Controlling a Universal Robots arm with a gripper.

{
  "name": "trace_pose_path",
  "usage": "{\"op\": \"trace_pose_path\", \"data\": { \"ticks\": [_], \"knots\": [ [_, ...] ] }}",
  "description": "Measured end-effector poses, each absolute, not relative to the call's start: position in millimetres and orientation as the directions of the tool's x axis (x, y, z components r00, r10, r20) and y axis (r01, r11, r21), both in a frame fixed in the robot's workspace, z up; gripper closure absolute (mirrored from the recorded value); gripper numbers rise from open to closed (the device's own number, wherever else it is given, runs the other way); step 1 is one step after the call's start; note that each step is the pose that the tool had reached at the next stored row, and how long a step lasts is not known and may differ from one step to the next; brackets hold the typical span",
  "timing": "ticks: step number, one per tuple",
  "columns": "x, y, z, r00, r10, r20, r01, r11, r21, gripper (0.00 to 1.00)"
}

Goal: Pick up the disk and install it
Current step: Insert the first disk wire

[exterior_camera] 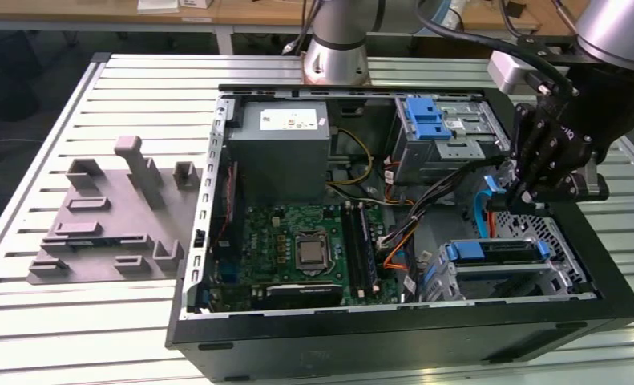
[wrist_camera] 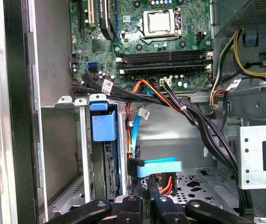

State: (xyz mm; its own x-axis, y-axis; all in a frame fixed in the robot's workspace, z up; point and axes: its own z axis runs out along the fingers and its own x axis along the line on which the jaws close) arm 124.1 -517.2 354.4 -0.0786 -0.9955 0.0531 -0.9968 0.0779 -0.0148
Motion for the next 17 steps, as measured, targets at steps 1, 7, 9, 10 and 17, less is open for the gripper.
{"op": "trace_pose_path", "data": {
  "ticks": [1, 7, 9, 10, 17],
  "knots": [
    [124.1, -517.2, 354.3, -0.079, -0.995, 0.053, -0.997, 0.078, -0.015, 0.84],
    [124.1, -517.3, 354.2, -0.079, -0.996, 0.053, -0.997, 0.078, -0.015, 0.84],
    [124.0, -518.3, 353.9, -0.079, -0.996, 0.050, -0.997, 0.078, -0.015, 0.84],
    [124.0, -519.3, 353.9, -0.079, -0.996, 0.050, -0.997, 0.078, -0.015, 0.84],
    [124.0, -526.8, 353.1, -0.079, -0.996, 0.049, -0.997, 0.078, -0.014, 0.84]
  ]
}}
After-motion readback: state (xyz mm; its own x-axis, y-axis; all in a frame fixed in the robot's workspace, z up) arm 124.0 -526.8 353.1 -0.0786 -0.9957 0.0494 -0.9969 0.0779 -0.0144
